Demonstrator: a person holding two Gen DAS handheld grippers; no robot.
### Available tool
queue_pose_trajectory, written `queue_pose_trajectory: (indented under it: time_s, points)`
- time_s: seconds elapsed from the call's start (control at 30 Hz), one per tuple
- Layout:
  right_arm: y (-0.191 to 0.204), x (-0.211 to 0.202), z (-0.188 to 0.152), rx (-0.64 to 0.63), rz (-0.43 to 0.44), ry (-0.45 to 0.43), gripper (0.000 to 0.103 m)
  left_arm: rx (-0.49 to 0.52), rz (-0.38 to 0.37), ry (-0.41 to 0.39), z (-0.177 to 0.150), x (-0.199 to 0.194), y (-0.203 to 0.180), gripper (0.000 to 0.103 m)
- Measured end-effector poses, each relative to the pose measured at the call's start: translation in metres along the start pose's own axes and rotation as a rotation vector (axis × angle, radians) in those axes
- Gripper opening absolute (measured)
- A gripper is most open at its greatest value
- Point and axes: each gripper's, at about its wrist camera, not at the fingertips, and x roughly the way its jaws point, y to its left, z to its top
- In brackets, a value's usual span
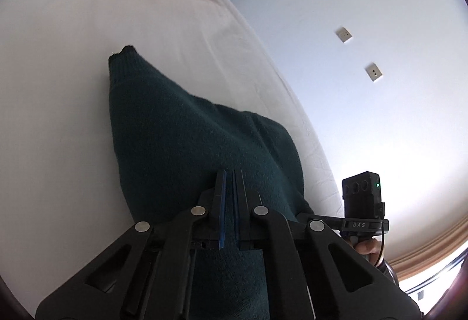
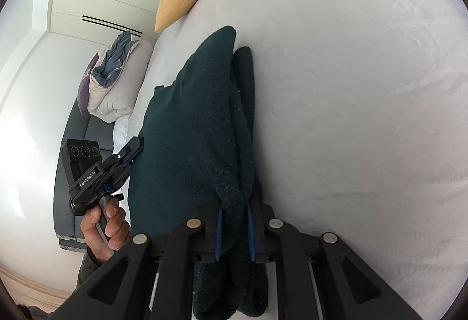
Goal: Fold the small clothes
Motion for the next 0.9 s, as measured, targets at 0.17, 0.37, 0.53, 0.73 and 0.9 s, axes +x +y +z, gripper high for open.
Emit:
queue_pose_trajectory:
  time_s: [0.17,0.37,0.53,0.73,0.9]
  points:
    - [0.0,-0.002,-0.004,-0.004,-0.018,-0.009,0.013,-0.035,-0.018,0.007,0.005,0.009,0.015,0.003]
    - [0.003,0.003,-0.005,-0.026,-0.046,-0.025,0.013,0.069,0.04,-0.037,-0.018,0.012,0.021,0.002]
    - [0.004,0.003,-0.007,0.0,-0.043,-0.038,0.014,0.082,0.042,-0.046,-0.022,-0.01,0.007,0.002]
    - [-0.001,0.002,-0.009,0.022,-0.018,-0.062,0.014,0.137,0.037,-0.024,-0.059,-0.015,-0.001,0.002]
    - [-0.001,0.001,-0.012,0.015,-0.006,-0.075,0.015,0.208,0.108,-0.042,-0.075,-0.01,-0.009,0.002]
